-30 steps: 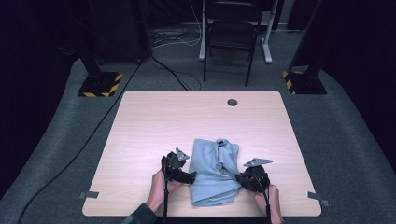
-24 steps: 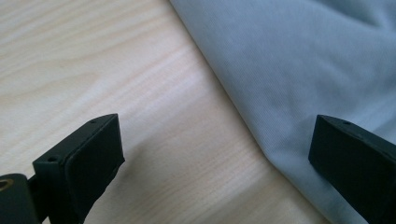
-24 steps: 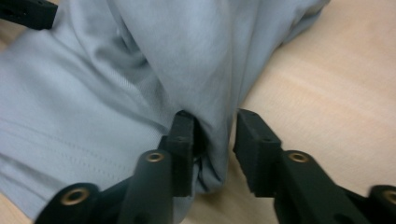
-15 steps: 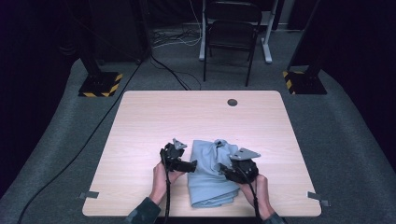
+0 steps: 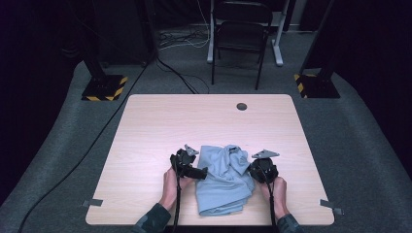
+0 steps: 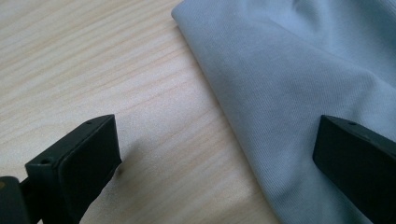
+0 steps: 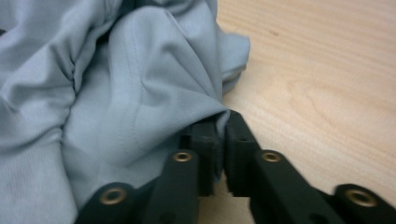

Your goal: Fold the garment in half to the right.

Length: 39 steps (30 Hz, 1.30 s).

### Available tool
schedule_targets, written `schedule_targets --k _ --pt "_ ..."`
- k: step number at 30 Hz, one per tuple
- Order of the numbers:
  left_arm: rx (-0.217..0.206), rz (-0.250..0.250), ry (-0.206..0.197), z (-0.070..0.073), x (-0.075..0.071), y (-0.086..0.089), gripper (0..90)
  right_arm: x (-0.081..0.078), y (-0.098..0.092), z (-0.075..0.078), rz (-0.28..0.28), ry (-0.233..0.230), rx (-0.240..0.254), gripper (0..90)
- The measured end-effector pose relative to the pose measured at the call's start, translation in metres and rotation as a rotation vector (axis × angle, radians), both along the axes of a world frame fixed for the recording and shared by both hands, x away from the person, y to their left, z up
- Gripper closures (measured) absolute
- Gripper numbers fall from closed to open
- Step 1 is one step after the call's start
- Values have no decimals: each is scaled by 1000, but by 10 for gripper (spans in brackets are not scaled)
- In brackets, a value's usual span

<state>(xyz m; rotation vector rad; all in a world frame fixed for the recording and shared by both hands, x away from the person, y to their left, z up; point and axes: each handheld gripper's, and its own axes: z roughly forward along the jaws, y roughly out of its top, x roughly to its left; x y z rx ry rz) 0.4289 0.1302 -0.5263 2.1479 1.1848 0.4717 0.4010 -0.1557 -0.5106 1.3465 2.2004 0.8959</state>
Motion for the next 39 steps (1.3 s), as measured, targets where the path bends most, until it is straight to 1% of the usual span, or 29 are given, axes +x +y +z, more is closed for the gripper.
schedule_targets --k 1,2,3,4,7,8,9,10,11,13,15,16,17,18,19,21,22,23,24,25,27,29,31,34,35,36,37,38,39 --pt "-2 -1 -3 0 0 0 2 0 -1 0 4 7 -1 766" --pt "-15 1 -3 1 0 1 3 -2 -1 3 6 -1 8 737" --pt "-35 5 -4 3 0 2 4 -4 -1 7 9 -15 22 710" --pt "-41 10 -12 5 1 3 4 -7 0 14 9 -39 29 675" --pt "-56 35 -49 13 2 8 3 -18 7 38 32 -116 68 649" --pt "-60 45 -53 14 3 9 3 -20 12 45 50 -131 78 645" --pt "-60 56 -57 14 5 10 2 -22 18 49 72 -134 84 643" --pt "-51 65 -60 14 7 11 2 -22 25 52 95 -123 81 633" --pt "-57 76 -62 13 9 11 4 -21 32 53 113 -120 73 630" --pt "-50 81 -54 10 11 11 2 -18 42 51 127 -108 65 627" --pt "-43 78 -42 7 12 11 0 -14 47 50 110 -100 29 630" --pt "-43 76 -40 6 12 10 0 -12 47 49 106 -78 7 637" --pt "-39 72 -38 5 12 10 0 -11 46 48 110 -62 -2 656" --pt "-34 68 -36 5 13 10 0 -9 43 45 106 -39 -32 676" --pt "-31 68 -36 4 13 10 0 -8 40 42 101 -17 -76 704" --pt "-27 65 -27 2 13 9 0 -7 33 34 89 12 -124 744" --pt "-25 63 -26 1 13 9 0 -7 30 29 87 33 -156 746" --pt "-24 62 -24 1 13 9 0 -6 26 25 84 54 -179 721" --pt "-28 63 -25 1 13 9 0 -5 23 21 89 86 -193 661" --pt "-29 63 -29 2 13 9 0 -5 20 19 81 100 -195 653" --pt "-41 68 -35 4 13 10 1 -8 14 24 69 90 -162 622" --pt "-47 73 -38 5 13 11 1 -13 10 36 59 41 -105 614" --pt "-50 77 -39 4 14 11 1 -19 10 50 60 -21 -43 600" --pt "-53 82 -38 3 14 12 1 -25 19 66 95 -83 23 600" --pt "-52 81 -38 3 14 12 0 -24 24 68 116 -80 49 600" --pt "-52 80 -37 3 14 12 0 -21 29 66 137 -54 69 593" --pt "-49 80 -35 3 14 11 0 -16 35 61 153 -25 71 586" --pt "-46 79 -33 2 14 11 0 -10 41 54 157 -5 60 582" --pt "-48 80 -32 2 14 10 0 -3 45 46 148 23 57 576"
